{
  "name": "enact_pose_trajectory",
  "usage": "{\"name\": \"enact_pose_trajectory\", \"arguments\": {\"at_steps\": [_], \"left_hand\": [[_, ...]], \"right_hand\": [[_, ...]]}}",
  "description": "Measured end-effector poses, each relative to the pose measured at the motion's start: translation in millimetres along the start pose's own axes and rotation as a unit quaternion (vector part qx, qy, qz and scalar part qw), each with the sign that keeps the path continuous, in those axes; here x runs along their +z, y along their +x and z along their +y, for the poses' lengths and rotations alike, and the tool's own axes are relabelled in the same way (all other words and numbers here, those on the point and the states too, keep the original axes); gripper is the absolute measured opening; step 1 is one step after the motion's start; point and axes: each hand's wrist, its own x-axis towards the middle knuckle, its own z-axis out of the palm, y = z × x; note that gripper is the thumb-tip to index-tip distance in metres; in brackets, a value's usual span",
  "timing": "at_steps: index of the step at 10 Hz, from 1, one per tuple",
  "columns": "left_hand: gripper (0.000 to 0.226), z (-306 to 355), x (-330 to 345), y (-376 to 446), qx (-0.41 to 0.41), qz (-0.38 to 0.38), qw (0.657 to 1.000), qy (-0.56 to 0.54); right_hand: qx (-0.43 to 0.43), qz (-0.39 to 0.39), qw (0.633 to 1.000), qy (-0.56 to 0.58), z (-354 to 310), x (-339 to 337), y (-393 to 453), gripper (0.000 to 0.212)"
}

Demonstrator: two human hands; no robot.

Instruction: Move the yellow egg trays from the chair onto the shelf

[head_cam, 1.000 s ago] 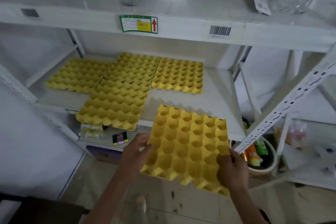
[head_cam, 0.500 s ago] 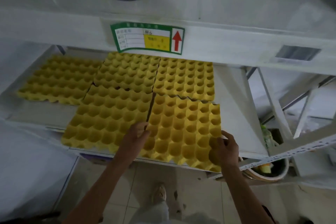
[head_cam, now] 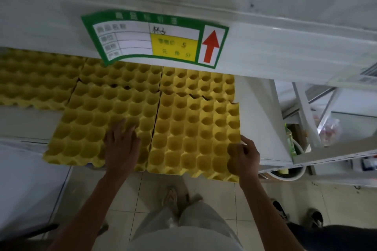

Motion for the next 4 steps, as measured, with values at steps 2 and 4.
{"name": "enact_pose_trajectory", "arguments": {"at_steps": [2,4], "left_hand": [[0.071,6,-13,2,-0.069,0.027,0.975,-0.211],[0.067,29,-34,-28,-0.113,0.028,0.958,-0.261]], "right_hand": [[-0.049,-0.022,0.997,-0.054,1,-6,8,0.035],[-0.141,-0.06,0.96,-0.234,-2,-24,1,0.052]]}}
